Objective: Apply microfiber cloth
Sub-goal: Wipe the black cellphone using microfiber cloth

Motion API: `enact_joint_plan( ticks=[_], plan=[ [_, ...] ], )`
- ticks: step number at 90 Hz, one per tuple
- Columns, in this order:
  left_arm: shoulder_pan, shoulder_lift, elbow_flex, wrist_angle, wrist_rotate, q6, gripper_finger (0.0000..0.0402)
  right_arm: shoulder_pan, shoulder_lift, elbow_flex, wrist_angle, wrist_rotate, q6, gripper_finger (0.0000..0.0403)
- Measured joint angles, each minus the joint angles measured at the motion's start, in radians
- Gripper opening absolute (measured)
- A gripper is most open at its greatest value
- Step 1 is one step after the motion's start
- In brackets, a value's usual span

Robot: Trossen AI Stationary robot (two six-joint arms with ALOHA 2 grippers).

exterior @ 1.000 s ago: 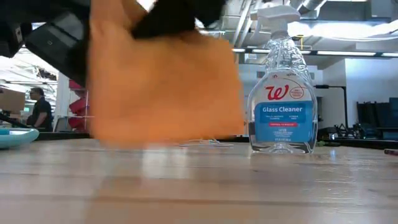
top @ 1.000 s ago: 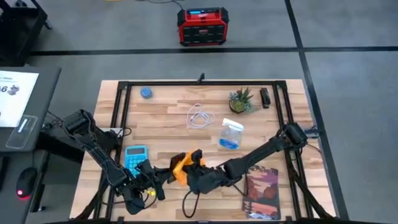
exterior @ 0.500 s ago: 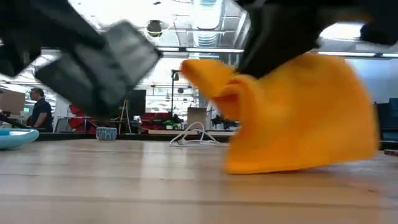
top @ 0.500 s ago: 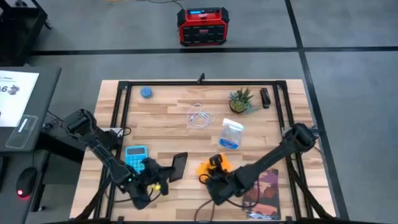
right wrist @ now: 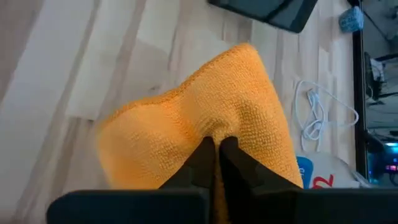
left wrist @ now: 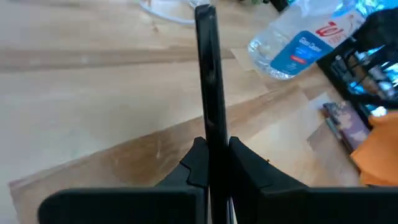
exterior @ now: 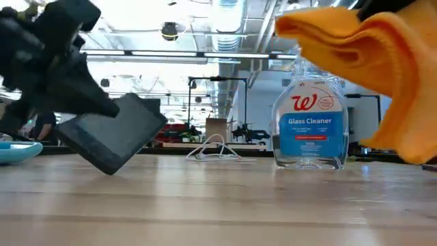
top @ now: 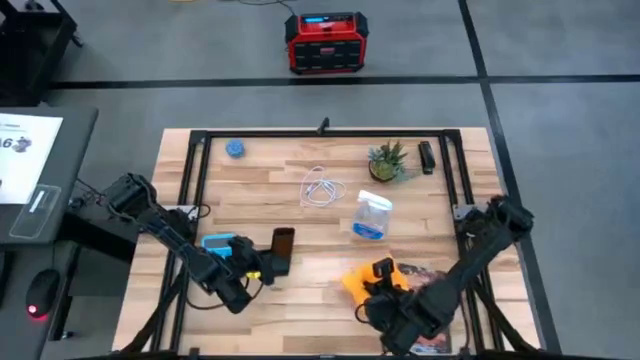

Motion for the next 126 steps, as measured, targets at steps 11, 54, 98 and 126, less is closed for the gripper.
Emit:
enact_joint_plan(
  ticks=[11,54,98,126],
  plan=[
    [0.000,0.000,-0.045,0.068,0.013,-0.002,0.0013,-0.012,0.005,0.000,0.010,0.001,-0.001,0.0000],
    [0.001,0.008,-0.055,0.019,0.052,0.017,0.0113,-0.113,0.011,0.000,0.174,-0.010,-0.147,0.0000],
    [-0.035,-0.144,-0.024,0.005,0.029,0.276,0.0132,-0.100,-0.009,-0.077,0.042,-0.033,-0.031,0.0000],
    [-0.035,-0.145,0.008,0.047,0.027,0.387,0.0132,-0.038,-0.185,-0.133,-0.035,0.002,0.235,0.0000]
  ],
)
